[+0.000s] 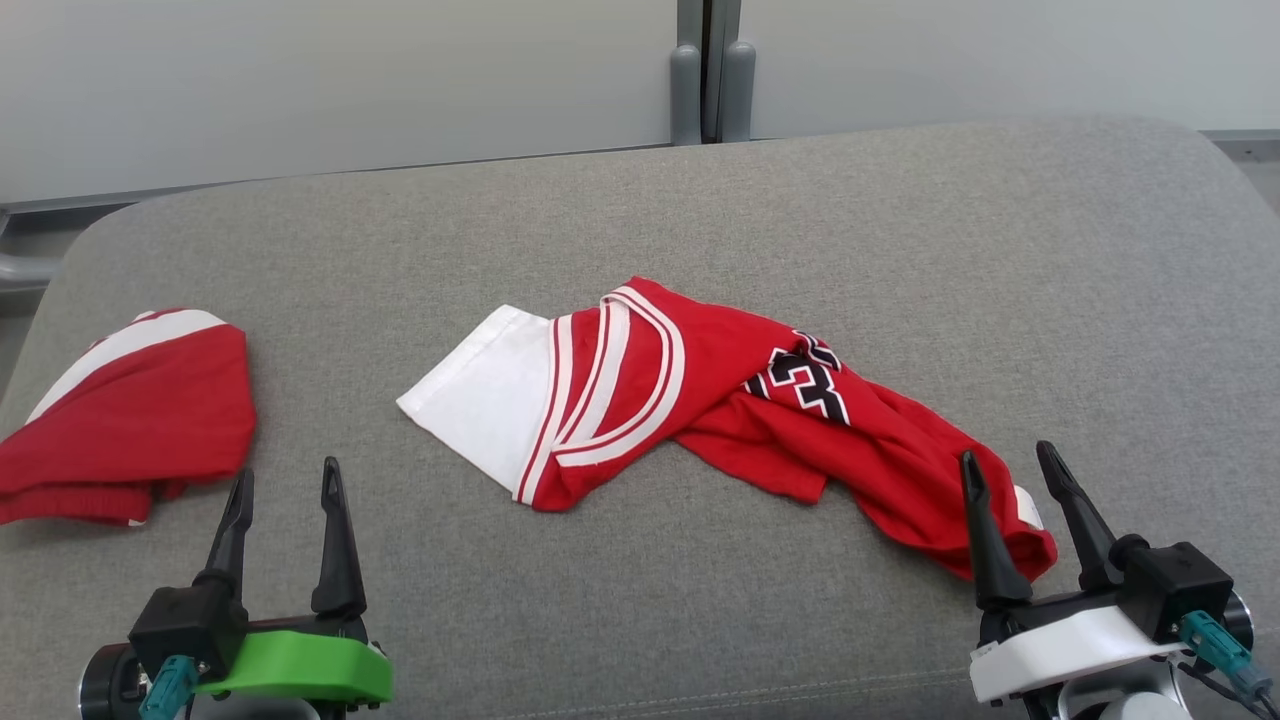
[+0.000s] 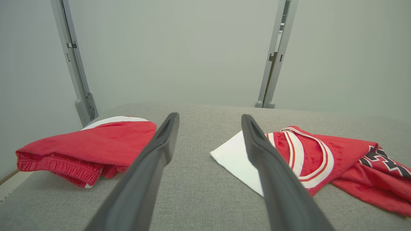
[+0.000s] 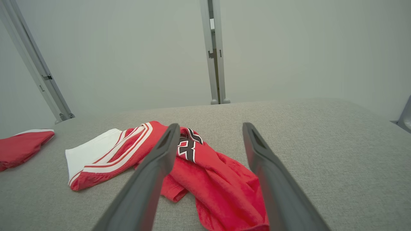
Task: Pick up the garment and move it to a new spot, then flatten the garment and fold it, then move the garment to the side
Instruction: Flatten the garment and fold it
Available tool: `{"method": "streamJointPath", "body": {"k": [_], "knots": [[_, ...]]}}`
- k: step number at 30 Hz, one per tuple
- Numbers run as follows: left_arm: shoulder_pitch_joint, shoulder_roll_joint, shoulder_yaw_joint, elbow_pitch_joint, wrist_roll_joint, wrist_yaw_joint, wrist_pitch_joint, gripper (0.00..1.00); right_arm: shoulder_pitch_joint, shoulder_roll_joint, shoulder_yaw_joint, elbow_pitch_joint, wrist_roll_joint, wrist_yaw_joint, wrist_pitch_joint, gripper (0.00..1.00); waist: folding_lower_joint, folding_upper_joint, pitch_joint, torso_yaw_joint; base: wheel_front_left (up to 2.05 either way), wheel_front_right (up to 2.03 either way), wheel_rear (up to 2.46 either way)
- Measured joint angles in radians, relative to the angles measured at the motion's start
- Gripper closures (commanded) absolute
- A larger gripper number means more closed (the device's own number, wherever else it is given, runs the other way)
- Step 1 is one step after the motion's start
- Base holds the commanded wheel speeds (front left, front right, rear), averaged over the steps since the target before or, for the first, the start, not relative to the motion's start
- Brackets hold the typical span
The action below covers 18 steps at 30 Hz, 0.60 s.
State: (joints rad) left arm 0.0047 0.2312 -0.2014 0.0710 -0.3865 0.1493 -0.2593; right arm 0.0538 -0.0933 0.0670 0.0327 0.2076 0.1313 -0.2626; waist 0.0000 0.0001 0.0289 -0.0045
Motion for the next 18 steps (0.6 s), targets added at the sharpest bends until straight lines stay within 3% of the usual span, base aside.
{"method": "streamJointPath", "body": {"k": [9,12,18], "knots": [[-0.002,0.003,-0.023,-0.003,0.0,-0.019,0.001,0.0,-0.005,-0.002,0.001,-0.001,0.001,0.0,0.0,0.0,0.0,0.0,0.008,-0.002,0.0,0.0,0.0],[-0.022,0.005,-0.059,-0.001,0.0,-0.049,0.025,0.0,-0.011,-0.004,0.0,-0.002,0.001,0.0,0.0,0.0,0.0,0.0,0.017,-0.004,0.0,0.0,0.0],[-0.081,0.004,-0.171,0.06,-0.016,-0.157,0.158,0.0,-0.021,-0.004,0.007,-0.006,0.001,0.0,0.0,0.0,0.0,0.0,0.037,-0.013,0.0,0.0,0.0]]}}
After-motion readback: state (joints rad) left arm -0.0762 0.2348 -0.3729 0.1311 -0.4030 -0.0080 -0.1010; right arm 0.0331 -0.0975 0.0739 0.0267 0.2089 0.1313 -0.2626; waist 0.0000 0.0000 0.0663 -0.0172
